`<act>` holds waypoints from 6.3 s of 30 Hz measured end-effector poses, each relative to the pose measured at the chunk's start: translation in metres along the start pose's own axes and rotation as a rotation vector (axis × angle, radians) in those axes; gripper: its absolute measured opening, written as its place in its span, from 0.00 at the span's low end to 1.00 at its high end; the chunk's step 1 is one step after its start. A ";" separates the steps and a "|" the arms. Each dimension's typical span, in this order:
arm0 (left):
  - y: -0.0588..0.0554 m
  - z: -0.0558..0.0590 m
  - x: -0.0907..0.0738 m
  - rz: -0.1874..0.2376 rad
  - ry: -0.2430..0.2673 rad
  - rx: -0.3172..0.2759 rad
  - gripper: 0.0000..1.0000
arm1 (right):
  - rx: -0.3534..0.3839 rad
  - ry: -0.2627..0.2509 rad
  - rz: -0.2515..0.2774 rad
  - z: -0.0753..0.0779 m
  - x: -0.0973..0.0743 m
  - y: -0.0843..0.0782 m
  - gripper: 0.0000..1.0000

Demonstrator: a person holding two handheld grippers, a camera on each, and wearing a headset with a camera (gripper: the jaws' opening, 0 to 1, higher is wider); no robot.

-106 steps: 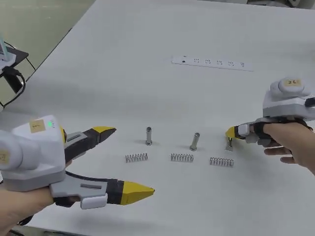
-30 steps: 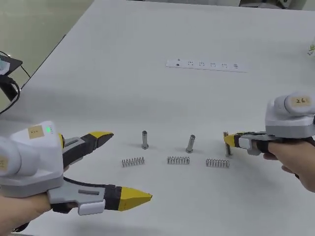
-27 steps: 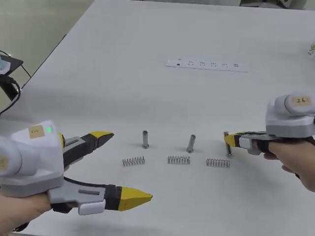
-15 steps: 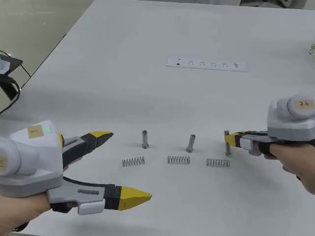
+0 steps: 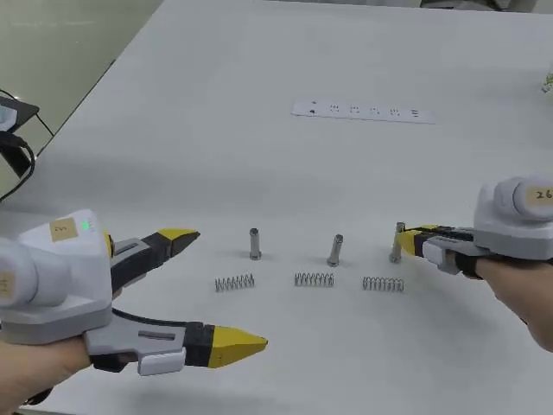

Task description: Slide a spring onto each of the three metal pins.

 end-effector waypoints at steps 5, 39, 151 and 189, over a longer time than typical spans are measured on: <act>-0.001 0.001 0.000 0.001 0.002 -0.004 0.98 | -0.004 0.003 0.007 -0.004 -0.002 -0.005 0.04; -0.003 -0.005 -0.003 0.015 0.017 -0.025 0.98 | -0.083 -0.001 0.003 -0.009 -0.010 -0.019 0.25; -0.012 -0.013 -0.007 -0.022 0.027 -0.014 0.98 | -0.668 0.284 -0.565 -0.036 0.005 -0.052 0.08; -0.006 0.021 0.026 0.020 -0.141 0.100 0.90 | -0.746 0.422 -0.492 -0.103 -0.018 -0.017 0.08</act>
Point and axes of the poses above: the centre of the closed fingertips' face, and the gripper's own axes: x roughly forward along the fingers, z roughly to its right, y roughly out of its top, the point moved 4 cm from there along -x, roughly backward along the fingers, and after that the axes turned 15 degrees about y, right-handed, at the moved point
